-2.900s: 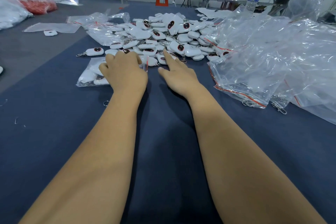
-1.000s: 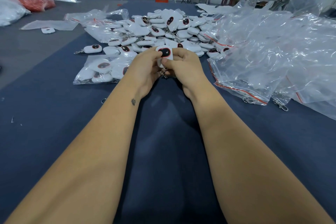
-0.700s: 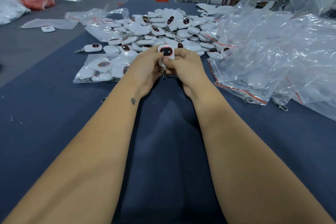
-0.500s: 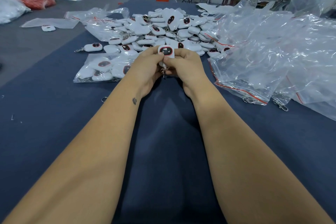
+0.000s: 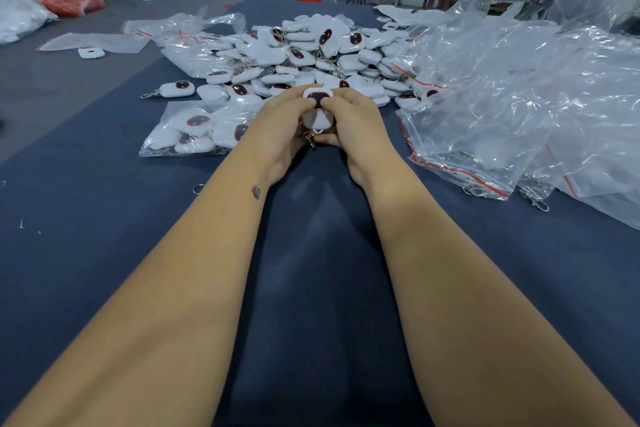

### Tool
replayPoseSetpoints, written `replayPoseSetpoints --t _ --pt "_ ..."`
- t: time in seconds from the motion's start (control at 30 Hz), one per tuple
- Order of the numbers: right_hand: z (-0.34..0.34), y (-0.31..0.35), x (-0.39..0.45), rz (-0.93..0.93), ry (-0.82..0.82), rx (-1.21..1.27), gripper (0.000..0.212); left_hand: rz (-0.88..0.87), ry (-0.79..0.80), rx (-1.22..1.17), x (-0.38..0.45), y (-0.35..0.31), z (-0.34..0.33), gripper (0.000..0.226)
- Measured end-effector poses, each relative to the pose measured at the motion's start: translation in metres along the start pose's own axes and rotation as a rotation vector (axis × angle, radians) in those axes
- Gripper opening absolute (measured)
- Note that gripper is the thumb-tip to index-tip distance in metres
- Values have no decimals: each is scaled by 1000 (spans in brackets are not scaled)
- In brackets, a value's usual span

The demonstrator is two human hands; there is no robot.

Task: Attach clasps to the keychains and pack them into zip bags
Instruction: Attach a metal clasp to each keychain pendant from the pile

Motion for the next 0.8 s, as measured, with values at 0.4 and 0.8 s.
replayPoseSetpoints --t 0.4,0.8 --pt "2 -1 1 -17 -40 17 9 -8 -29 17 -2 -1 2 33" --pt "1 2 -3 -8 -9 40 14 -85 -143 121 0 -8 13 28"
Point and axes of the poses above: each hand's wrist, its own x-axis towards the middle knuckle, its own z-axis out of the back of the hand, y = z × x, the point moved 10 cm from there along x, towards the middle knuckle, and after that the axes turned 15 degrees about -x, right-handed, at the moved point
